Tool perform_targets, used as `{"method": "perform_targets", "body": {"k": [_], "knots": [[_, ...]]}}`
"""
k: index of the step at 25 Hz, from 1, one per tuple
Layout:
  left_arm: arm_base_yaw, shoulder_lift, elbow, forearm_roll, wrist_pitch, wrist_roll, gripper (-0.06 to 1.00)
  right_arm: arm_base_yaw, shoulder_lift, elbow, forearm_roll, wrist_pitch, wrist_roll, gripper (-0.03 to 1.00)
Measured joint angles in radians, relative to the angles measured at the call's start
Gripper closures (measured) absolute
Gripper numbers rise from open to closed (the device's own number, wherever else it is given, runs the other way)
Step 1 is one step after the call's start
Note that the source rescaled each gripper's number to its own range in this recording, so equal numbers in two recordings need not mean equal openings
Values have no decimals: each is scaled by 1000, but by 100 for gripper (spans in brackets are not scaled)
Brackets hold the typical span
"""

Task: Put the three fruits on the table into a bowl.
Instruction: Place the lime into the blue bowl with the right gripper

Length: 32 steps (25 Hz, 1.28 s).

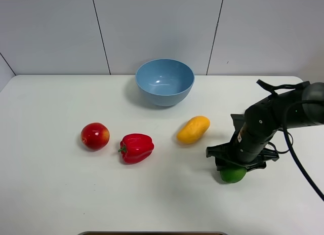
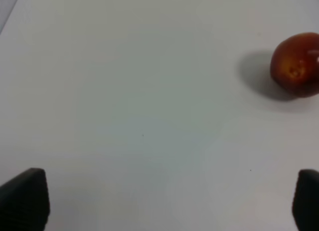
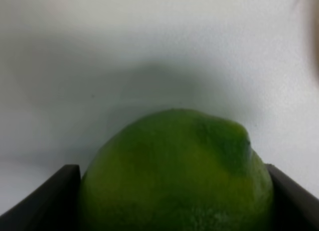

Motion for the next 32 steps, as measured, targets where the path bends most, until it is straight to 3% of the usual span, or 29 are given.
{"method": "perform_targets", "body": {"k": [19, 32], "knots": [[0, 0, 0, 0, 0, 0, -6, 0, -26, 0, -33, 8, 0, 71], [0, 0, 0, 0, 0, 1, -6, 0, -275, 0, -58, 116, 0, 71]]}}
